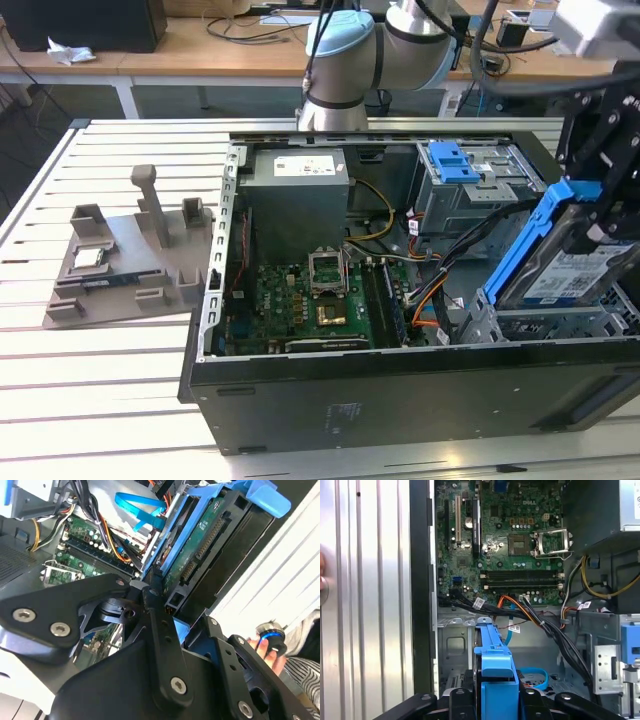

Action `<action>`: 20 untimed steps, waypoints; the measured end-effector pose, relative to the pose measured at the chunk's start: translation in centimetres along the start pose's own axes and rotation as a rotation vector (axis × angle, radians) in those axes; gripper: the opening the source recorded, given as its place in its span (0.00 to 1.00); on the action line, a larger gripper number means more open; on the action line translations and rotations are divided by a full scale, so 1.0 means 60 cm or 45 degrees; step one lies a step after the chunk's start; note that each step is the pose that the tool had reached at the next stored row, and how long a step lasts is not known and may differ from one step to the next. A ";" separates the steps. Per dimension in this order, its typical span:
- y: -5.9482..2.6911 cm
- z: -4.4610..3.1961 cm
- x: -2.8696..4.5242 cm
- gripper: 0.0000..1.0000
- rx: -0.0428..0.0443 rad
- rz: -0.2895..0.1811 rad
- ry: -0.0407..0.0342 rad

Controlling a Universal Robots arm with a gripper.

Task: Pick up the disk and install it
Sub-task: 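Pick up the disk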

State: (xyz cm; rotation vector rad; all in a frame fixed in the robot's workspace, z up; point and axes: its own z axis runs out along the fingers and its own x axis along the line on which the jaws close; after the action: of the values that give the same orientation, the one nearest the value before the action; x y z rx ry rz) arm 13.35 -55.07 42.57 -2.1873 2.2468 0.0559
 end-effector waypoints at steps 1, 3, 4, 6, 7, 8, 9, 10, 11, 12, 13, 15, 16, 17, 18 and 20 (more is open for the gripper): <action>0.000 -0.008 0.000 0.37 0.000 0.000 -0.0003; 0.001 -0.025 -0.001 0.37 0.000 0.000 -0.0001; 0.001 -0.033 -0.001 0.37 0.000 0.000 0.0000; 0.001 -0.049 -0.001 0.37 0.000 0.000 0.0000; 0.001 -0.060 -0.002 0.37 0.000 0.000 -0.0001; 0.001 -0.068 -0.002 0.37 0.000 0.000 -0.0002; 0.002 -0.076 -0.002 0.37 0.000 0.000 -0.0004; 0.002 -0.085 -0.002 0.37 0.000 0.000 0.0000; 0.002 -0.092 -0.003 0.37 0.000 0.000 -0.0001; 0.002 -0.099 -0.003 0.37 0.000 0.000 -0.0001; 0.002 -0.108 -0.003 0.37 0.000 0.000 0.0001; 0.003 -0.122 -0.004 0.37 0.000 0.000 0.0001; 0.003 -0.124 -0.004 0.37 0.000 0.000 0.0000; 0.003 -0.125 -0.004 0.37 0.000 0.000 0.0000; 0.003 -0.125 -0.004 0.37 0.000 0.000 -0.0002; 0.003 -0.126 -0.004 0.37 0.000 0.000 -0.0001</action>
State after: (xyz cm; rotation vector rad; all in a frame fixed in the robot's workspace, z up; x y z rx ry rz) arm 13.35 -55.08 50.11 -2.1873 2.2468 0.0560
